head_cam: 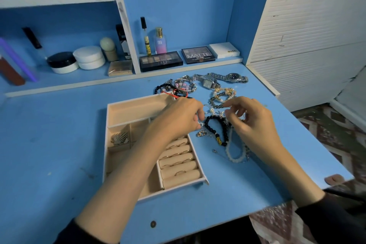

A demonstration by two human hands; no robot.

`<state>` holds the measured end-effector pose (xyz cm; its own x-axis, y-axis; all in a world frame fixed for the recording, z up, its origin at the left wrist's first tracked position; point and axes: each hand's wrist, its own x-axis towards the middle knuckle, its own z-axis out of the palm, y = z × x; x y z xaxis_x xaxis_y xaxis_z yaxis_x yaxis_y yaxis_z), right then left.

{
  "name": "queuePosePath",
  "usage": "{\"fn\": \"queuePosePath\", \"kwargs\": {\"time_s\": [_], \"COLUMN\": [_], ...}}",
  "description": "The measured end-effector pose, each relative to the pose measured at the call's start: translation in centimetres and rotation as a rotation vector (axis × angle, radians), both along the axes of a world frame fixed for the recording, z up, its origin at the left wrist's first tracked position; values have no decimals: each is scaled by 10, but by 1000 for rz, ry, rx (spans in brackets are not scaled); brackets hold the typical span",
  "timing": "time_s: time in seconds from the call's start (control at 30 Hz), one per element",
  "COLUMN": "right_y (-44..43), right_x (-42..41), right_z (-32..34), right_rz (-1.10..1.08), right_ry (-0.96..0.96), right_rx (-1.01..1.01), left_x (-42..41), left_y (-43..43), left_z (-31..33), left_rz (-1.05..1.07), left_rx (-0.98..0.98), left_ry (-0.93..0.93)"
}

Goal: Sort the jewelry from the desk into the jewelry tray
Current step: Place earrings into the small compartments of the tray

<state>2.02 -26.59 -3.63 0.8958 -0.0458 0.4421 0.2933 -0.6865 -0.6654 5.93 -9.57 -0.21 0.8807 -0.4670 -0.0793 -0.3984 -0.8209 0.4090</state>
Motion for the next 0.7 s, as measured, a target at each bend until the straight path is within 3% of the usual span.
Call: {"fn": "queuePosePath", "kwargs": {"time_s": [0.37, 0.5, 0.7], "right_y": [40, 45, 44], "right_x": [27, 30, 39], "right_z": [18, 20, 20], "right_rz": [-45, -82, -71], "right_ry": [308, 366, 482], "right_rx": [-583, -605, -457], "left_x": [-24, -30, -33], "left_y": [42, 50, 59], "left_z": [1, 3, 4], "left_rz": [217, 250, 299], "left_rx": [-287, -320, -325], "left_ry": [-219, -247, -232]}}
